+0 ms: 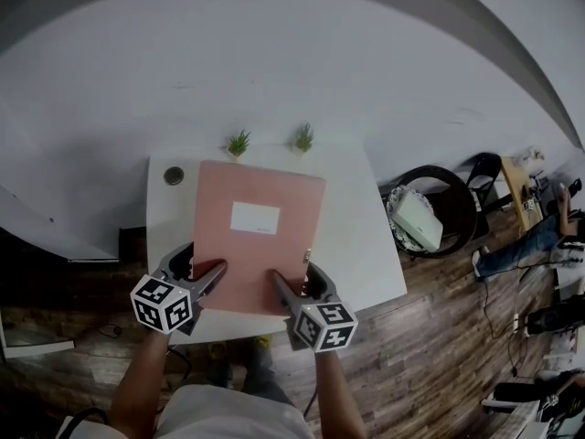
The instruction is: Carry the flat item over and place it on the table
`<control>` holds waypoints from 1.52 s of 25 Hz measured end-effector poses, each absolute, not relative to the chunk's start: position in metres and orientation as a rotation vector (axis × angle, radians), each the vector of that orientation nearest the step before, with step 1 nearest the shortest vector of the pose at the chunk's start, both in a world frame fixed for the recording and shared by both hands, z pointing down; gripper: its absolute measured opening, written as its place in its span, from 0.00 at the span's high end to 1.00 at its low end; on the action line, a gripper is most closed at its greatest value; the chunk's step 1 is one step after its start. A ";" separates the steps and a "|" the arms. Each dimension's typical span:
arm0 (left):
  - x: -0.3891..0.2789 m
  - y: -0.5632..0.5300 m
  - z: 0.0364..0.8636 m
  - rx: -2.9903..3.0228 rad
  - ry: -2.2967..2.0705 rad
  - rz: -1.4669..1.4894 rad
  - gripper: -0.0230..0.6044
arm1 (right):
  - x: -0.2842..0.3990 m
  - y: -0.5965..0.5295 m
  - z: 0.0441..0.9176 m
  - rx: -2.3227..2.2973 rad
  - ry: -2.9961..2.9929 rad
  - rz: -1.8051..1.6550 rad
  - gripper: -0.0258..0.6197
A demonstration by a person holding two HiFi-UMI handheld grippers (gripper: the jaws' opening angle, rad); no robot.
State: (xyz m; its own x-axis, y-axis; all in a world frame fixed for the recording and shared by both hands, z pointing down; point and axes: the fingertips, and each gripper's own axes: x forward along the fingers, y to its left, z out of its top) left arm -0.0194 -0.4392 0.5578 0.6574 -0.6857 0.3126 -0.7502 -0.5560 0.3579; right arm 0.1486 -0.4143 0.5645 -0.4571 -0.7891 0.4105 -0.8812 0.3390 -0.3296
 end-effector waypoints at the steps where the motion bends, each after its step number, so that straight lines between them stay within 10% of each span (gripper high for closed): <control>1: -0.019 -0.439 0.563 2.402 -1.120 0.195 0.41 | 0.149 -0.415 0.569 1.519 -2.415 0.781 0.43; 38: -0.018 -0.443 0.700 2.050 -1.169 0.275 0.41 | 0.155 -0.430 0.700 1.396 -2.250 1.088 0.43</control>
